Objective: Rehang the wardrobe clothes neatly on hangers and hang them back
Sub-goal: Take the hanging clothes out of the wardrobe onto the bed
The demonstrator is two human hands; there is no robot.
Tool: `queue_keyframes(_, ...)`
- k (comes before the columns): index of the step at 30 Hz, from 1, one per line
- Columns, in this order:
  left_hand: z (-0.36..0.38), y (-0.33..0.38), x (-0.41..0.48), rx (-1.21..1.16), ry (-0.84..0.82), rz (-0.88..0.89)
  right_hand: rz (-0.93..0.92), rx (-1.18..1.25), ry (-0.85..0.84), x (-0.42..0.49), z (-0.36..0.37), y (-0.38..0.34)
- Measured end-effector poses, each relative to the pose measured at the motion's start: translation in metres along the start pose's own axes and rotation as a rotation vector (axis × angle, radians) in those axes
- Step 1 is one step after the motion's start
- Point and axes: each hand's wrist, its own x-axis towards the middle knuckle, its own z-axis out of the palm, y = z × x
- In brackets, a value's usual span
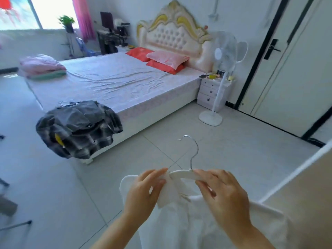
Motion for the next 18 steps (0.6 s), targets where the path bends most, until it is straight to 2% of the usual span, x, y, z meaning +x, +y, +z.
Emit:
queue_keyframes(8, -0.085, -0.097, 0.057, 0.213, 0.191, -0.056, -0.086, 0.209, -0.101, 0.088, 0.131, -0.062)
queue_keyframes(18, -0.116, -0.194, 0.136, 0.346, 0.353, -0.238, -0.156, 0.584, -0.2, 0.189, 0.3, -0.082)
